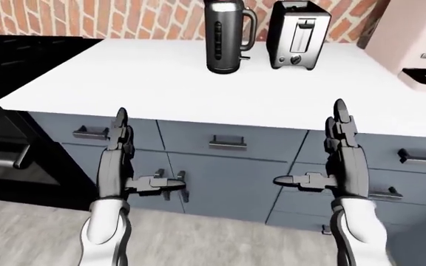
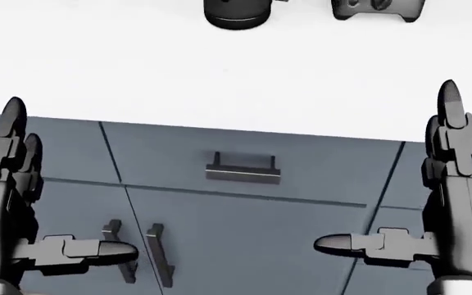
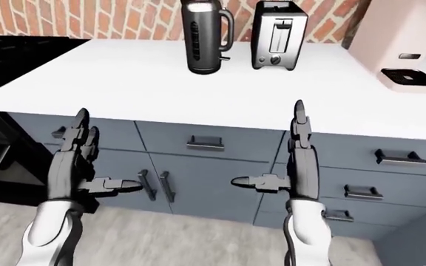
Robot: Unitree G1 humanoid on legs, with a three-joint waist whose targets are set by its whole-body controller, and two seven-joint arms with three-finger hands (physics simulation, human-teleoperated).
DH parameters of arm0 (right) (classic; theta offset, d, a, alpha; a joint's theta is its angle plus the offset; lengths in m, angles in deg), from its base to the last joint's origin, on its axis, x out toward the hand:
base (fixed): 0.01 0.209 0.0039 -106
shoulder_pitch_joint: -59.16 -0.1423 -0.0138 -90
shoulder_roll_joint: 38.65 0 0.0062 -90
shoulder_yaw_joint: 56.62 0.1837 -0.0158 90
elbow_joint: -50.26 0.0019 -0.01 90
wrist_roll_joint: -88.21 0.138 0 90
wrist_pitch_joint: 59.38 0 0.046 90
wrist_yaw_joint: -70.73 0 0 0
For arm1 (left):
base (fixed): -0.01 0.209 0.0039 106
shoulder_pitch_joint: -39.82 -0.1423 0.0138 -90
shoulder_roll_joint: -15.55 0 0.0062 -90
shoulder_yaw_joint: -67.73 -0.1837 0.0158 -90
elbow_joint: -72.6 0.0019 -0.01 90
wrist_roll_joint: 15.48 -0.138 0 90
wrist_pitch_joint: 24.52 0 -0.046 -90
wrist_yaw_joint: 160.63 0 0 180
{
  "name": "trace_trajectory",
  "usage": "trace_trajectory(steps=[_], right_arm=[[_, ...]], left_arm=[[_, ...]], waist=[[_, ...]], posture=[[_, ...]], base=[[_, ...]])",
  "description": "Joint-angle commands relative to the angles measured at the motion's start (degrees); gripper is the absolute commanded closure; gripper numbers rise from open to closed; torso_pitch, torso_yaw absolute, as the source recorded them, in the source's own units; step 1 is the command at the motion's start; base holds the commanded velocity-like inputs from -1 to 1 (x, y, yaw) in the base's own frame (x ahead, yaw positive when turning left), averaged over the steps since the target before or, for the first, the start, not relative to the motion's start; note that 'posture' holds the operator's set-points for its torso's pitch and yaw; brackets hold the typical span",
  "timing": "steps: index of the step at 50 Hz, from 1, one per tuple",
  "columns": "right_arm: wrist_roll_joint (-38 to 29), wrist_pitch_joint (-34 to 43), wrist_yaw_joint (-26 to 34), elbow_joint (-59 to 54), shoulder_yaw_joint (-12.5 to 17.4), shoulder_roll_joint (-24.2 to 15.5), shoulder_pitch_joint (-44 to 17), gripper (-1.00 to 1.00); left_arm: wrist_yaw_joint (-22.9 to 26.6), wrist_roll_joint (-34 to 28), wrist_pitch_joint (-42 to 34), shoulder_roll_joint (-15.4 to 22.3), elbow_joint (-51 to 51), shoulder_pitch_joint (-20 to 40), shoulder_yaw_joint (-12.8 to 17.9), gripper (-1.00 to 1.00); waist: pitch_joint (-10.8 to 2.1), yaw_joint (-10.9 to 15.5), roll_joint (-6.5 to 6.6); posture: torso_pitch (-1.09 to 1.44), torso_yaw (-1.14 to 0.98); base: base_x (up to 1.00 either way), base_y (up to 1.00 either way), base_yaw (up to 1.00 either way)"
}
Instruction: Press down the lever to turn on the electric kettle.
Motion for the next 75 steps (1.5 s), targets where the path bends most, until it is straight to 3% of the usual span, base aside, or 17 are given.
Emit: trace_trajectory(steps=[1,6,9,10,18,22,23,31,35,36,44,48,57,61,70,73,75], right_arm=[[-0.3,-2.0,-0.6,2.9,1.0,-0.5,-1.2,-1.0],[-0.2,-2.0,-0.6,2.8,1.0,-0.6,-1.3,-1.0],[-0.3,-2.0,-0.6,2.9,1.0,-0.6,-1.3,-1.0],[-0.3,-1.9,-0.6,2.9,0.9,-0.6,-1.4,-1.0],[-0.3,-2.2,-0.4,2.6,0.9,-0.6,-1.3,-1.0],[-0.3,-1.8,-0.3,3.1,0.9,-0.6,-1.2,-1.0],[-0.3,-1.7,-0.2,3.2,0.8,-0.6,-1.3,-1.0],[-0.3,-1.8,-0.2,3.1,0.8,-0.5,-1.3,-1.0],[-0.3,-1.9,-0.2,2.9,0.9,-0.6,-1.4,-1.0],[-0.3,-1.9,-0.2,3.0,0.9,-0.6,-1.4,-1.0],[-0.3,-2.1,-0.1,2.6,0.7,-0.5,-1.3,-1.0],[-0.3,-2.3,-0.2,2.3,0.6,-0.5,-1.3,-1.0],[-0.3,-2.3,-0.2,2.2,0.5,-0.5,-1.3,-1.0],[-0.3,-2.0,-0.1,2.6,0.5,-0.5,-1.3,-1.0],[0.3,-2.8,-0.4,2.5,0.7,-0.4,-1.0,-1.0],[0.4,-2.9,-0.4,2.5,0.8,-0.4,-1.1,-1.0],[0.5,-3.0,-0.4,2.5,0.8,-0.4,-1.0,-1.0]], left_arm=[[0.1,0.2,2.3,0.0,-2.9,1.4,-0.6,-1.0],[0.1,0.2,2.3,0.0,-2.8,1.4,-0.7,-1.0],[0.2,0.2,0.2,0.2,-4.0,2.3,-0.7,-1.0],[0.1,0.2,1.8,0.0,-3.1,1.6,-0.8,-1.0],[0.2,0.3,0.3,0.2,-3.8,2.4,-0.6,-1.0],[0.1,0.3,2.1,0.1,-2.8,1.6,-0.7,-1.0],[0.2,0.3,2.0,0.1,-2.9,1.5,-0.7,-1.0],[0.2,0.2,2.0,0.0,-3.1,1.4,-0.8,-1.0],[0.2,0.3,0.3,0.3,-3.7,2.5,-0.6,-1.0],[0.2,0.3,-0.2,0.2,-4.0,2.7,-0.7,-1.0],[0.2,0.3,-1.1,0.3,-4.9,2.7,-0.7,-1.0],[0.2,0.3,-0.4,0.3,-4.5,2.5,-0.7,-1.0],[0.3,0.4,-1.1,0.4,-4.7,3.0,-0.5,-1.0],[0.3,0.4,-1.5,0.5,-5.0,3.2,-0.5,-1.0],[0.2,0.4,2.2,0.1,-2.9,1.6,-0.5,-1.0],[0.2,0.4,2.1,0.2,-3.0,1.6,-0.4,-1.0],[0.2,0.4,2.3,0.1,-2.8,1.5,-0.5,-1.0]], waist=[[-0.99,-0.3,-0.23],[-0.54,0.3,-3.47],[-1.92,0.1,-8.44],[-1.15,-0.5,-5.38],[-0.04,-1.3,-3.21],[-1.63,-1.4,2.73],[-0.96,-0.7,-0.18],[-0.54,0.2,-2.48],[-1.78,0.3,-8.11],[-1.15,-0.5,-5.61],[-0.01,-1.2,-3.41],[-1.33,-1.5,1.93],[-0.53,0.2,-2.31],[-1.53,0.3,-7.4],[-0.54,-1.6,-4.19],[-1.31,-1.8,-0.73],[-1.22,-1.7,-2.9]], posture=[[0.0,0.0],[0.0,0.0],[0.0,0.0],[0.0,0.0],[0.0,0.0],[0.0,0.0],[0.0,0.0],[0.0,0.0],[0.0,0.0],[0.0,0.0],[0.0,0.0],[0.0,0.0],[0.0,0.0],[0.0,0.0],[0.0,0.0],[0.0,0.0],[0.0,0.0]], base=[[0.22,0.0,0.0],[0.22,0.0,0.0],[0.21,0.0,0.0],[0.22,0.0,0.0],[0.22,0.0,0.0],[0.22,0.0,0.0],[0.22,0.0,0.0],[0.22,0.0,0.0],[0.22,0.0,0.0],[0.22,0.0,0.0],[0.22,0.0,0.0],[0.22,0.0,0.0],[0.22,0.0,0.0],[0.22,0.0,0.0],[0.14,0.0,0.0],[0.0,0.0,0.0],[0.0,0.0,0.0]])
